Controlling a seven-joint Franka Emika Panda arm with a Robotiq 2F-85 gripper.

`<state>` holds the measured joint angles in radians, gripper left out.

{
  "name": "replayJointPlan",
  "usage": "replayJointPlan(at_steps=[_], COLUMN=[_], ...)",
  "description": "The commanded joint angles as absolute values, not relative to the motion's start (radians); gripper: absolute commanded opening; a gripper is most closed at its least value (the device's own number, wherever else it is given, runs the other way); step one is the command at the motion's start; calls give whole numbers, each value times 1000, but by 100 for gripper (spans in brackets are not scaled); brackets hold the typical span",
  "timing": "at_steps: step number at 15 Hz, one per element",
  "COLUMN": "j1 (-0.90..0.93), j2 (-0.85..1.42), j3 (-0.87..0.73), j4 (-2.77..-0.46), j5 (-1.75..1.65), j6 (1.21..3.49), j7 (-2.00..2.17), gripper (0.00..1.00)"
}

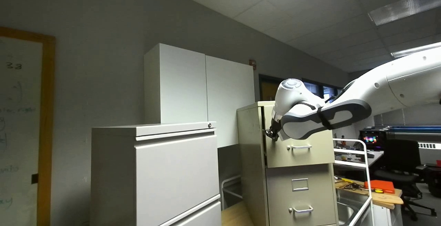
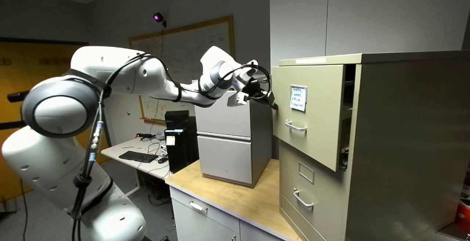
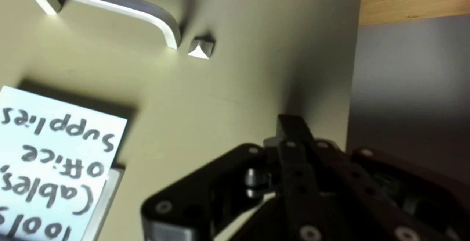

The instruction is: Close the top drawer

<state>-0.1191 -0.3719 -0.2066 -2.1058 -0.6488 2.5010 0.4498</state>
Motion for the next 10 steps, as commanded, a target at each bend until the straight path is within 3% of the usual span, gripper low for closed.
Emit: replayJointPlan(at_steps=[1,10], j1=[-170,-183], j2=[-194,-52], j3=[-195,-186], j4=[-2004,-1874], j5=[-523,-329], j6=[2538,2450], j7=[358,206], gripper=[0,0])
